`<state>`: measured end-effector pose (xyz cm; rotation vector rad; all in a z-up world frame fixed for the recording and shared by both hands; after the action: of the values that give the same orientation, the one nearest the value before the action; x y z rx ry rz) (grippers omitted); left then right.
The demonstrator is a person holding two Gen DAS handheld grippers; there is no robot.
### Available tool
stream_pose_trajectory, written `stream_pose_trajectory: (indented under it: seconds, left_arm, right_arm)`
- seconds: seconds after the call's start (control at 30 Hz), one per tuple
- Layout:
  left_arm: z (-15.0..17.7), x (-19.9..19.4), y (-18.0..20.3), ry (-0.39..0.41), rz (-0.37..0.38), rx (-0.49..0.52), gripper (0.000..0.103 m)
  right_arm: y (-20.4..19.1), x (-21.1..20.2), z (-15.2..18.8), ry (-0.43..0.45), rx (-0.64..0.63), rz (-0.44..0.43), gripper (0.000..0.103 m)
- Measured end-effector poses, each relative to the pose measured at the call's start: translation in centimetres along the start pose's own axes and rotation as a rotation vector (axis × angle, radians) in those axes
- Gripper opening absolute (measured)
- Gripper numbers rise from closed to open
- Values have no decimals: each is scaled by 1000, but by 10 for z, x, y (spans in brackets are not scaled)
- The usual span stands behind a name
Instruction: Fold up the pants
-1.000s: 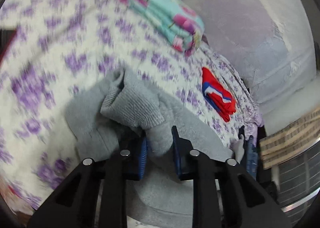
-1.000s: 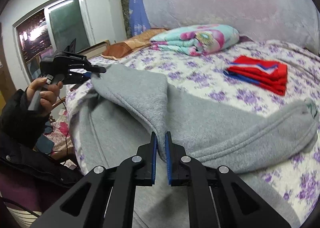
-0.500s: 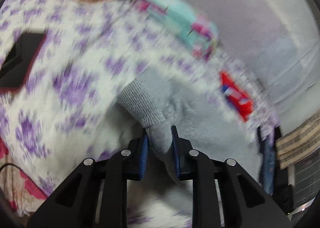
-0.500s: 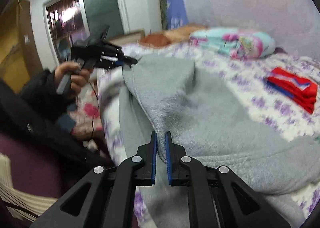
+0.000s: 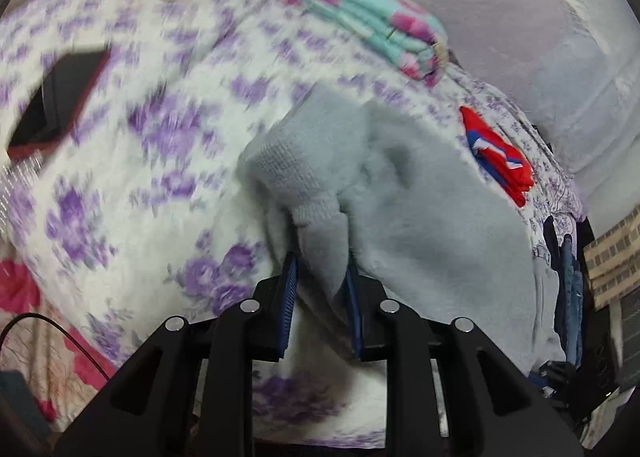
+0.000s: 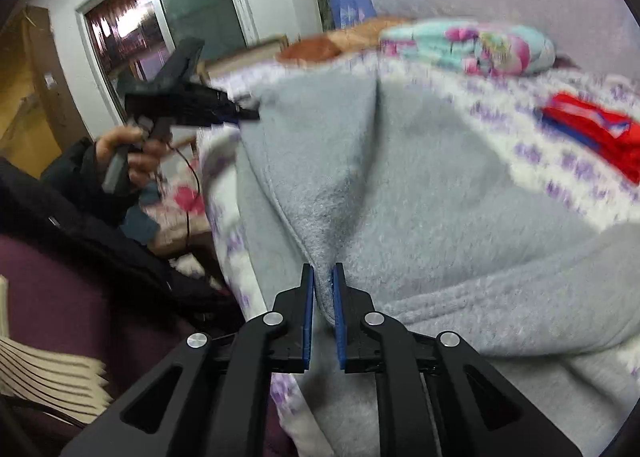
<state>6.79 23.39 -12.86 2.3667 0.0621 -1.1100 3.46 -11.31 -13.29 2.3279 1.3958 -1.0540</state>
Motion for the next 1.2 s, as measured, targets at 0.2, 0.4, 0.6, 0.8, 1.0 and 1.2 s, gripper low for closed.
stream_pose_trajectory:
  seconds: [0.2, 0.4, 0.6, 0.8, 1.0, 1.2]
  left_arm:
    - [-12, -45, 35, 106, 12, 111, 29]
    - [17, -64, 141, 123, 119, 424, 64]
    - [109, -4, 219, -118, 278, 664, 65]
    - [151, 33, 220, -226, 213, 771, 66]
    - [149, 36, 208, -232, 216, 747, 66]
    - [143, 31, 210, -202, 247, 763, 66]
  right_arm:
    - [6, -45, -22, 133, 20, 100, 49]
    - [105, -149, -67, 338, 247, 499, 100]
    - [216, -115, -75, 45, 506, 672, 100]
    - [254, -40, -19, -221, 513, 749, 44]
    - [198, -155, -27, 212, 545, 623, 10]
    - [92, -262, 12, 555, 513, 625, 10]
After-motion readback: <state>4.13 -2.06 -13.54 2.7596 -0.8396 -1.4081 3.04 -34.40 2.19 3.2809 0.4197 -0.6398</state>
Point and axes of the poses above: each gripper's, at about its wrist camera, not at the fingertips, and x roughly the way its jaws point, y to its right, z to its underside, the point moved 7 cm from there along x, roughly the way its jaws point, and after that the axes turned 5 degrees about y, right-handed, at the moved point
